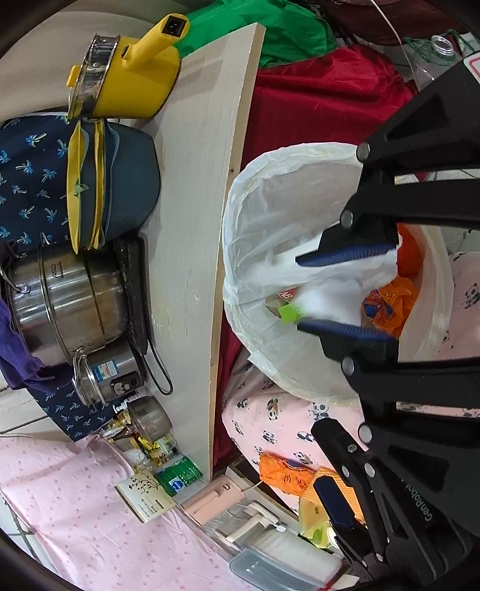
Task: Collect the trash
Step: 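Carry the tissue and wasabi box to the bin and open both grippers, then move both tools back over the table toward the foil pouch and mesh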
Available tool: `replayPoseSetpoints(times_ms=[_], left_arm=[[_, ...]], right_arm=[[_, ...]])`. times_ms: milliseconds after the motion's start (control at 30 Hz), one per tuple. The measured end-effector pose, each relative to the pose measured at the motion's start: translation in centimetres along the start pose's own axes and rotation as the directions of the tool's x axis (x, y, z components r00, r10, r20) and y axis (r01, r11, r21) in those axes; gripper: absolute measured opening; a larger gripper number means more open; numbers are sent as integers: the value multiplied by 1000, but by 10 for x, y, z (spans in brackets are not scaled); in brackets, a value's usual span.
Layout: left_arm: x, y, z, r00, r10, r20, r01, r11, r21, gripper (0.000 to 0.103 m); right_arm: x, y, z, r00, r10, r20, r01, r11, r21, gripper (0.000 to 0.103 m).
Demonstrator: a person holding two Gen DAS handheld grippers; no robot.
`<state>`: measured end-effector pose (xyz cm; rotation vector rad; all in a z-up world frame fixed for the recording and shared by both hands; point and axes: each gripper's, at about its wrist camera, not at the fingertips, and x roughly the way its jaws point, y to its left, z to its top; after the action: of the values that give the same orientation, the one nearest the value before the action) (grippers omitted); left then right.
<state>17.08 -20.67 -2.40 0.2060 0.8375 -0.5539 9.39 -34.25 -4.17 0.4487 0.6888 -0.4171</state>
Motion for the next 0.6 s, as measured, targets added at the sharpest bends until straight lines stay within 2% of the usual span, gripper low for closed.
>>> replayPoseSetpoints(times_ms=[67,233,333,600], left_arm=[[-2,7,0,1000,4,1,-4,1000,-12,76],[-11,19,-3,1000,22,9,-22,999,-35,77],[-20,30,-7,999,37,24,-35,998,-57,82],[-37,61,-22,997,73,26,-70,992,-107,82]], right_arm=[[-2,4,1,1000,-4,10,4,1000,-5,42],[-11,15,3,1000,1,25,-1,1000,-14,43],[-18,22,2,999,11,33,-10,1000,-18,44],[-33,49,-5,999,40,34,-38,998,-57,44]])
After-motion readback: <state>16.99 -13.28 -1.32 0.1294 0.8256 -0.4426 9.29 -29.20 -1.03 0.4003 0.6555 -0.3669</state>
